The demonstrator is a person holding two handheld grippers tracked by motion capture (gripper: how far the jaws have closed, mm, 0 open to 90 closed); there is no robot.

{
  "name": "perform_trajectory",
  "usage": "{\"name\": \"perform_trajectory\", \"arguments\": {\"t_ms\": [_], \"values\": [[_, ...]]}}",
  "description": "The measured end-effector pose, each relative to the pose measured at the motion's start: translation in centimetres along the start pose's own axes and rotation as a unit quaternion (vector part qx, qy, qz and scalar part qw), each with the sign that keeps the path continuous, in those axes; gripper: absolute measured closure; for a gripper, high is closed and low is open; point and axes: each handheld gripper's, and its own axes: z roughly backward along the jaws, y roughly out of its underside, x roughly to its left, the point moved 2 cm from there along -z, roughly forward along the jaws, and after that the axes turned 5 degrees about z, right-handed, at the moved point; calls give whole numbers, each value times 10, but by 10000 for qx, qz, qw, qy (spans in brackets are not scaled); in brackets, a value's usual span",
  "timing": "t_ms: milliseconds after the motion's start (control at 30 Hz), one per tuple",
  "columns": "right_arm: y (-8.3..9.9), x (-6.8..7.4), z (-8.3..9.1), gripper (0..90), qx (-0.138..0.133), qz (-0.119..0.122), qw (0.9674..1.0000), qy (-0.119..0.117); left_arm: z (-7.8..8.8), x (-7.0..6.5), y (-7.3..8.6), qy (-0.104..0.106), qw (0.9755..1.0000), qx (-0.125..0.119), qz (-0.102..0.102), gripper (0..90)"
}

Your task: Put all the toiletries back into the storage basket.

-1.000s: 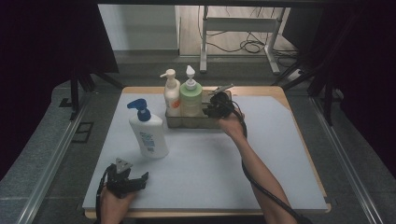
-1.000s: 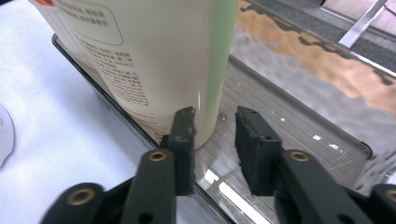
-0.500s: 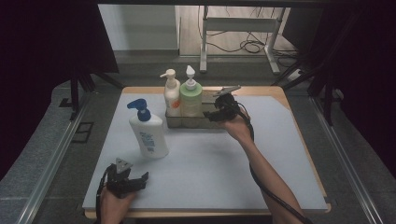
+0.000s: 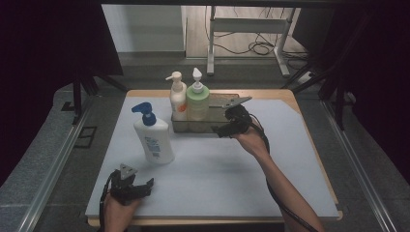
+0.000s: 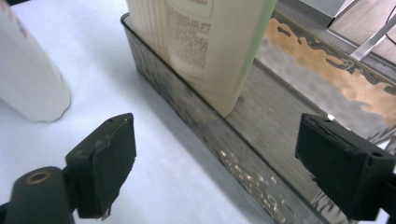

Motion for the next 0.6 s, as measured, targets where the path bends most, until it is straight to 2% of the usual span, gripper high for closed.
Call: {"name": "perform_trajectory", "arguments": {"t_ms": [167,467,600], "values": [[7,3,8,3,-18,4,10000,-1,0,0,0,-3,10000,7,-9,117],[26,9,24,0,61,87,9999,3,0,0,0,-5,10000,17,-20,117],[35,12,31,0,-5,6,10000,-59,0,0,0,-4,10000,14,-15,117]]}}
